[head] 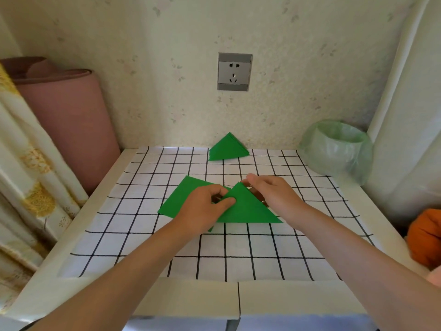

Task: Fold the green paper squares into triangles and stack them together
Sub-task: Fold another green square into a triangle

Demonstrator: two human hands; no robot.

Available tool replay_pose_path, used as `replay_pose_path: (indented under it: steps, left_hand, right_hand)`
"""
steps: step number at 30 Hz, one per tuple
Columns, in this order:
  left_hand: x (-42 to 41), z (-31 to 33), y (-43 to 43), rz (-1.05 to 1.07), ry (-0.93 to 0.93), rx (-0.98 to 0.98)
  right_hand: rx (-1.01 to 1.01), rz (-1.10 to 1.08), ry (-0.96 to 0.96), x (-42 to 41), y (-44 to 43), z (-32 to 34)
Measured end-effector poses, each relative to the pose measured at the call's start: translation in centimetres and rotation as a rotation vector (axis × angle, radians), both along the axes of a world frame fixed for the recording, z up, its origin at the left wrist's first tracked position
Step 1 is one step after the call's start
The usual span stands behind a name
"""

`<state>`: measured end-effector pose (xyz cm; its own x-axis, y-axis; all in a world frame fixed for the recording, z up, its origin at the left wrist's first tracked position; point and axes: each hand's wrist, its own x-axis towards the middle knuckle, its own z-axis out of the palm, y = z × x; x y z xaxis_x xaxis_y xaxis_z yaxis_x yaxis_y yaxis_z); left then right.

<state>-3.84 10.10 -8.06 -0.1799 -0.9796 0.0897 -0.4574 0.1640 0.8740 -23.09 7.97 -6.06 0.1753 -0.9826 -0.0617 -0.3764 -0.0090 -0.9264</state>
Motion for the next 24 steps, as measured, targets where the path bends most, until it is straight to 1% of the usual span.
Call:
replay_pose_path:
  steps: [1, 5, 11, 15, 21, 24]
  left_hand:
    - [-0.1, 0.0, -0.1, 0.016, 0.013, -0.006]
    - [-0.4, -0.6, -0.4, 0.065, 0.043, -0.066]
    - [-1.2, -0.5, 0.0, 0.073, -0.073, -0.132]
    - [-1.7, -0.4, 0.2, 0.064, -0.081, -0.180]
    - [-1.7, -0.5, 0.1, 0.092, -0.097, -0.185]
    - [-1.7, -0.5, 0.2, 0.092, -0.117, -0.176]
  right_hand:
    - [0.016, 0.003, 0.004, -0.1, 0.1, 0.2]
    - [-0.042, 0.034, 0.120, -0.3, 0.2, 0.2]
    - [-0.093, 0.052, 0.146, -0.2, 0.2, 0.0]
    - [-0.154, 0.077, 0.178, 0.1, 0.4, -0.5]
    - [-0.201, 0.170, 0.443, 0.5, 1.2, -0.5]
    - [-0.229, 0.185, 0.500, 0.7, 1.6, -0.5]
